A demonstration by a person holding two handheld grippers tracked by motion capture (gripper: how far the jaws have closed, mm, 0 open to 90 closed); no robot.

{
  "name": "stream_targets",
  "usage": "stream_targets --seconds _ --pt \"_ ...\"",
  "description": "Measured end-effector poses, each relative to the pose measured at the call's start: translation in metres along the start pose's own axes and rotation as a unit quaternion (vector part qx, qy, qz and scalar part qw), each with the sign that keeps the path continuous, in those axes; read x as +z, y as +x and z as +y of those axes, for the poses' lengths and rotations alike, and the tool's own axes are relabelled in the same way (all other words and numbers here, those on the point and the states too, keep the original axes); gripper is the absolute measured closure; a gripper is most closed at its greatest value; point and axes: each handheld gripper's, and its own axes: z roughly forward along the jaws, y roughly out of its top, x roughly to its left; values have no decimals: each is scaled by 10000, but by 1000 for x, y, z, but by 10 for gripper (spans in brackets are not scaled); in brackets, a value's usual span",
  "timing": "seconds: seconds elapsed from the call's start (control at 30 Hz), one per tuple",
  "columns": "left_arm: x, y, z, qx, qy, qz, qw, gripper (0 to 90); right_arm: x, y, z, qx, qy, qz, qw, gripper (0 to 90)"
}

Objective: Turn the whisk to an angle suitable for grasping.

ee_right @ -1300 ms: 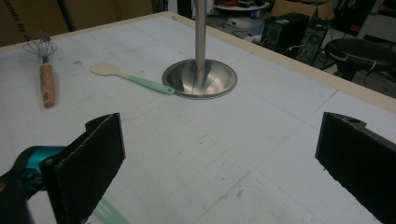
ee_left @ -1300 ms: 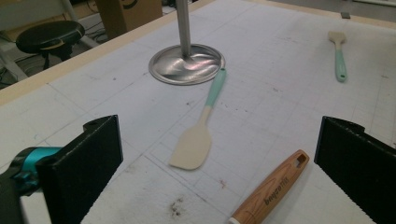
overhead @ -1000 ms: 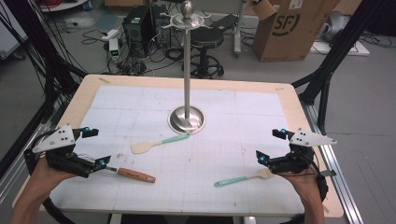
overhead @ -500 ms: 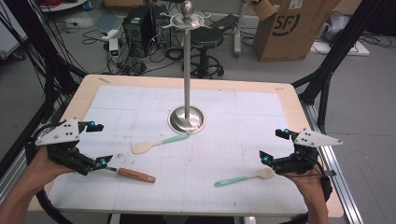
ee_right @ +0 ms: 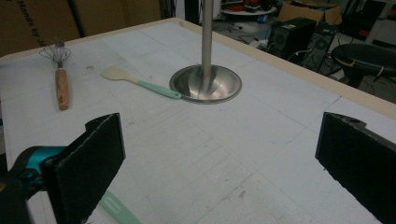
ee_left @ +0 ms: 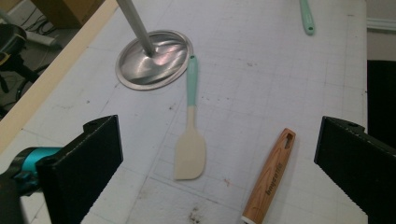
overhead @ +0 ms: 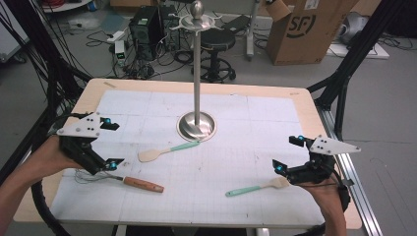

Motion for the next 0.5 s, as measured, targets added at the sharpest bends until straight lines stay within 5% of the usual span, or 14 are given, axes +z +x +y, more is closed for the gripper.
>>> stream_targets --seconds 0.17,0.27,0.47,0.5 --pt "13 -2 12 405 410 -254 9980 17 1 1 0 10 26 28 10000 0" --pt "18 -2 15 468 528 -342 9969 16 2 1 0 -2 31 41 10000 0" --pt "32 -4 19 721 895 -571 9917 17 2 1 0 23 47 25 10000 0" --pt "37 -6 20 801 1072 -628 9890 17 2 1 0 13 54 33 10000 0"
